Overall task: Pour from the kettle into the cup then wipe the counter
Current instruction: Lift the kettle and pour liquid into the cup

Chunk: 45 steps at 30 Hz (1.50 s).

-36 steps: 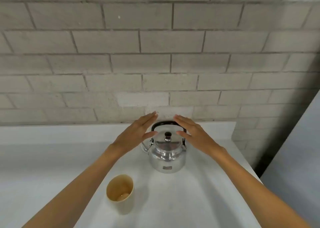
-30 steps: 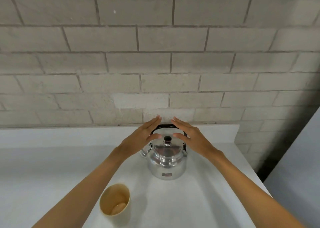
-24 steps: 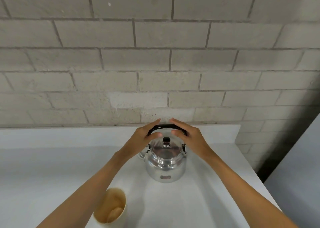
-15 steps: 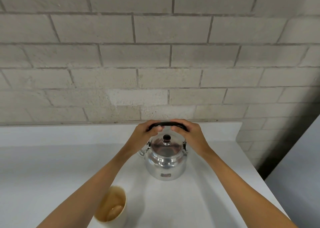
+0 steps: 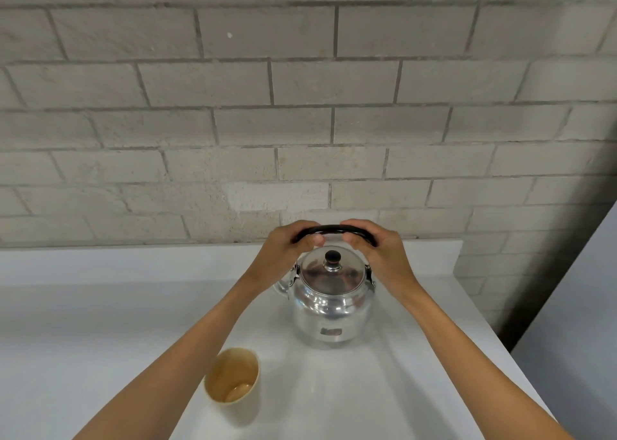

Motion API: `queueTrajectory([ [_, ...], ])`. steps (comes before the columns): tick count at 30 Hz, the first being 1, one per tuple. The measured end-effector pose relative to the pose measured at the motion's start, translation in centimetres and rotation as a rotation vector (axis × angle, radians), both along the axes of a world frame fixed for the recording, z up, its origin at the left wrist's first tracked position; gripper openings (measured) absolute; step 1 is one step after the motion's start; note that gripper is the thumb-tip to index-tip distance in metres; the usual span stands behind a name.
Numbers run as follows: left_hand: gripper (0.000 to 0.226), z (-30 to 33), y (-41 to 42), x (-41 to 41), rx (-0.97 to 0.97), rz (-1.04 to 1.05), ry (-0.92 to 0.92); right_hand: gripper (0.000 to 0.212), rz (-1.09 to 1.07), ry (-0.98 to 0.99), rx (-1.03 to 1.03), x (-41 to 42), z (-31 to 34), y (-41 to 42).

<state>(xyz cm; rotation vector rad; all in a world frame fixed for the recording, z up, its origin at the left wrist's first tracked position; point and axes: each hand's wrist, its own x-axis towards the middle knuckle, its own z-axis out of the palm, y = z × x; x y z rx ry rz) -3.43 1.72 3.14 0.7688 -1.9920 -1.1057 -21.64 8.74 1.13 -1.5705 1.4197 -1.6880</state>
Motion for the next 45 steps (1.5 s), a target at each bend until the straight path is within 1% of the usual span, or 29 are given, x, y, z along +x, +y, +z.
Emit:
queueTrajectory([
  [6, 0.021, 3.3, 2.9, 1.1, 0.040, -0.049, 0.066, 0.021, -0.003, 0.025, -0.041, 1.0, 3.5, 3.0],
  [11, 0.016, 4.8, 5.5, 2.1, 0.080, -0.067, 0.143, 0.020, -0.002, 0.042, -0.067, 2.0, 5.7, 5.7],
  [13, 0.018, 5.0, 6.5, 2.7, 0.105, -0.077, 0.160, 0.018, -0.006, 0.063, -0.065, 2.4, 6.4, 6.7],
  [17, 0.032, 4.6, 7.6, 4.8, 0.075, -0.073, 0.113, 0.018, -0.003, 0.135, -0.055, 3.3, 6.8, 8.6],
  [20, 0.045, 3.2, 8.0, 6.9, 0.068, -0.035, 0.063, 0.018, -0.004, 0.153, -0.036, 3.7, 6.6, 9.5],
  [23, 0.066, 0.7, 8.3, 9.3, 0.091, 0.022, 0.010, 0.018, 0.005, 0.189, -0.017, 4.2, 6.3, 10.2],
  [27, 0.090, -3.8, 8.5, 12.4, 0.102, 0.096, -0.109, 0.019, 0.017, 0.228, 0.007, 5.0, 5.8, 10.7],
  [30, 0.102, -7.0, 8.6, 14.1, 0.144, 0.127, -0.179, 0.020, 0.021, 0.248, 0.028, 5.4, 5.4, 10.8],
  [34, 0.113, -10.0, 9.0, 15.3, 0.189, 0.141, -0.185, 0.019, 0.033, 0.275, 0.054, 6.0, 4.9, 10.7],
  [40, 0.111, -12.3, 9.5, 15.2, 0.249, 0.144, -0.164, 0.023, 0.033, 0.338, 0.088, 6.5, 4.5, 10.4],
  [45, 0.091, -12.8, 9.6, 14.9, 0.273, 0.160, -0.108, 0.024, 0.042, 0.375, 0.110, 6.8, 4.7, 10.4],
])
